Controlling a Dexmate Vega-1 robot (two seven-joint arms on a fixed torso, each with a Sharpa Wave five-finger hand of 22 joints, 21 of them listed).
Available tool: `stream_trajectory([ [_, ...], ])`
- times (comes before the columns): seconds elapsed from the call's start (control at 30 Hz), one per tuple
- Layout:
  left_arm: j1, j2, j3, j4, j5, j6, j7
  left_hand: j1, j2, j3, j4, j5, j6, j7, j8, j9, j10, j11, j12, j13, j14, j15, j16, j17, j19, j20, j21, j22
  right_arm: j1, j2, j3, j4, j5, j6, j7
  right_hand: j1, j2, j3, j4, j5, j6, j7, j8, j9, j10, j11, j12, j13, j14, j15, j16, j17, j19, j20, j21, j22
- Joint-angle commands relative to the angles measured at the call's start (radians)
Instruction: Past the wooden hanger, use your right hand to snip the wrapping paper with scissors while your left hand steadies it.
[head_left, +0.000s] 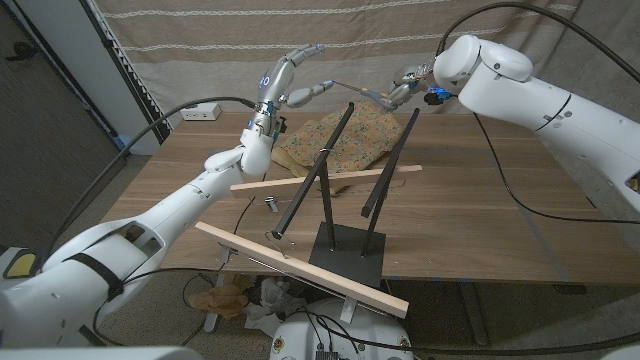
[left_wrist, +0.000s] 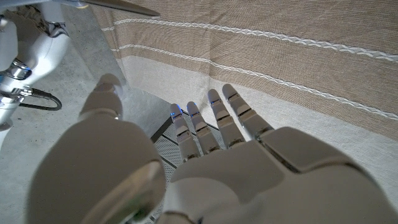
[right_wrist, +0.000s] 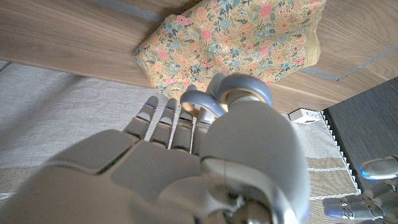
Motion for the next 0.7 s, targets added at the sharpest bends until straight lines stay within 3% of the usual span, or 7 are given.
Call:
stream_trajectory([
  [0.03, 0.049, 0.02, -0.046, -0.048, -0.018, 0.029, 0.011, -0.011, 0.001, -0.001, 0.001, 0.005, -0.006, -0.002, -0.003, 0.003, -0.005, 0.002, 0.0, 0.0, -0.005, -0.167, 0.009, 0.003, -0.007, -0.026, -0.002, 0.004, -0.026, -0.015, 0.035, 0.002, 0.056, -0.011, -0.043, -0.004, -0.005, 0.003, 0.006, -0.002, 0.003, -0.005, 0.007, 0.001, 0.006, -0.002, -0.004, 0.003, 0.011, 0.002, 0.001, 0.0, 0.01, 0.001, 0.001, 0.005],
  [0.4, 0.075, 0.024, -0.075, -0.061, -0.051, 0.047, 0.008, -0.015, 0.002, -0.004, 0.001, 0.01, -0.011, -0.002, -0.005, 0.002, -0.008, 0.002, 0.0, -0.001, -0.009, -0.168, 0.009, 0.003, -0.009, -0.025, -0.003, 0.004, -0.093, -0.038, 0.116, -0.019, 0.138, -0.015, -0.136, -0.01, -0.01, 0.001, 0.006, -0.004, -0.002, -0.006, 0.015, -0.008, 0.011, -0.003, -0.005, 0.003, 0.068, -0.014, 0.018, -0.001, 0.035, -0.004, 0.01, 0.005],
  [0.53, 0.083, 0.032, -0.072, -0.068, -0.036, 0.064, 0.006, -0.017, 0.003, -0.005, 0.001, 0.011, -0.013, -0.002, -0.005, 0.002, -0.008, 0.002, 0.001, -0.002, -0.009, -0.168, 0.009, 0.003, -0.009, -0.026, -0.003, 0.004, -0.135, -0.034, 0.168, -0.018, 0.194, -0.008, -0.189, -0.02, -0.019, -0.006, 0.01, -0.002, 0.002, -0.013, 0.014, -0.023, 0.02, -0.007, -0.002, 0.004, 0.079, -0.019, 0.02, -0.001, 0.044, -0.005, 0.012, 0.006],
  [0.7, 0.105, 0.023, -0.085, -0.076, -0.101, 0.062, -0.037, -0.019, 0.003, -0.006, 0.002, 0.013, -0.015, -0.002, -0.005, 0.002, -0.009, 0.002, 0.001, -0.002, -0.01, -0.168, 0.009, 0.003, -0.009, -0.026, -0.003, 0.004, -0.201, -0.039, 0.245, -0.024, 0.274, 0.011, -0.265, -0.026, -0.021, -0.009, 0.012, 0.001, 0.004, -0.015, 0.014, -0.032, 0.025, -0.009, -0.001, 0.004, 0.089, -0.023, 0.022, -0.001, 0.051, -0.007, 0.015, 0.006],
])
